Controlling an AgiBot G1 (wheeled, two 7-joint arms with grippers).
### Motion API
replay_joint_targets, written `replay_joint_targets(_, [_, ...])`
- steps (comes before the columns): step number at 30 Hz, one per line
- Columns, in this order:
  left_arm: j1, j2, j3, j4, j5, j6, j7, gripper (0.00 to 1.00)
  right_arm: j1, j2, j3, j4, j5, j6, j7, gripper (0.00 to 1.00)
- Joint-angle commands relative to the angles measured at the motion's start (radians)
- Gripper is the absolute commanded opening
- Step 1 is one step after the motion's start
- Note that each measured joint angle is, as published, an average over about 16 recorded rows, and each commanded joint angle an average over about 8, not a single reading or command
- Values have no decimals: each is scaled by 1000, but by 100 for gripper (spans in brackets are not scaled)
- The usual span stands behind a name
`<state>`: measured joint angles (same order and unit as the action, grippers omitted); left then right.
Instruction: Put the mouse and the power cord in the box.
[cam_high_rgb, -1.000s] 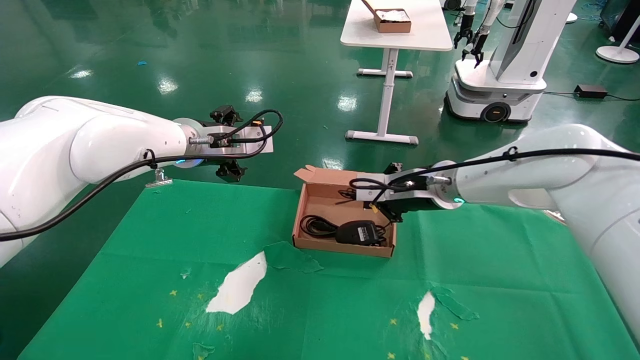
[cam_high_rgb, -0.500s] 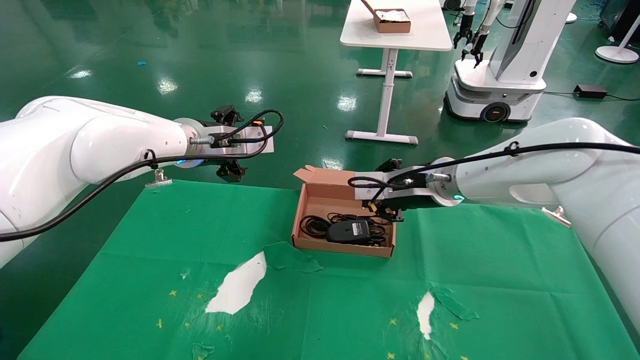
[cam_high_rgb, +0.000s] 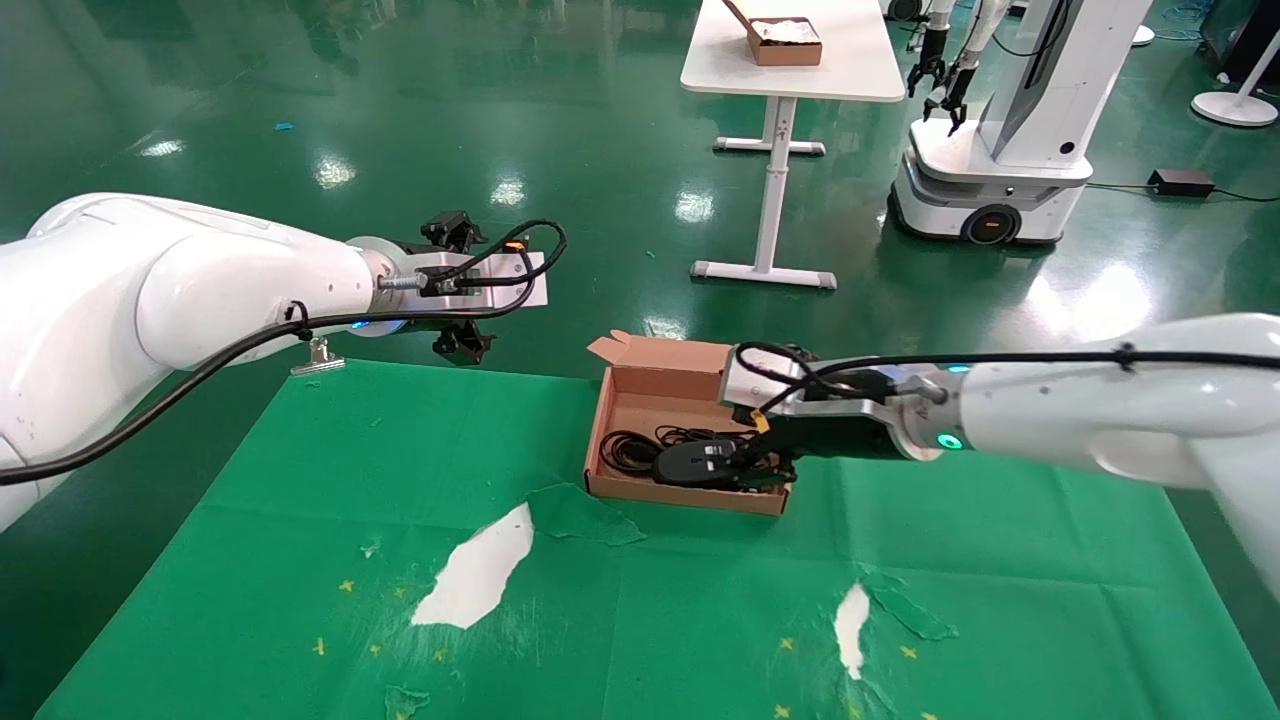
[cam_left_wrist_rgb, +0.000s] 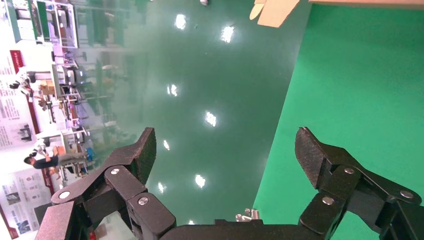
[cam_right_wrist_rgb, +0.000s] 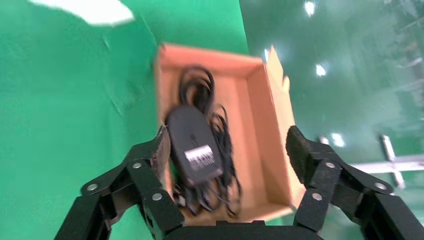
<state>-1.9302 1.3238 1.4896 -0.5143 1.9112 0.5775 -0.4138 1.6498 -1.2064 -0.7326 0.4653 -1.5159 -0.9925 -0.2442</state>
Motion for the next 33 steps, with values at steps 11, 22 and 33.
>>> replay_joint_targets(11, [0,-2,3,-6,5,0,-9,100,-146,151,115,208,199,-128,109,100])
replay_joint_targets(22, [106,-89,-147,-100,-143,113,19,100,-281,290,221,400,383,-246,211,100])
replay_joint_targets(33, [263,-220,-369,-240,-360,281,63,100,-414,429,326,590,566,-362,311,100])
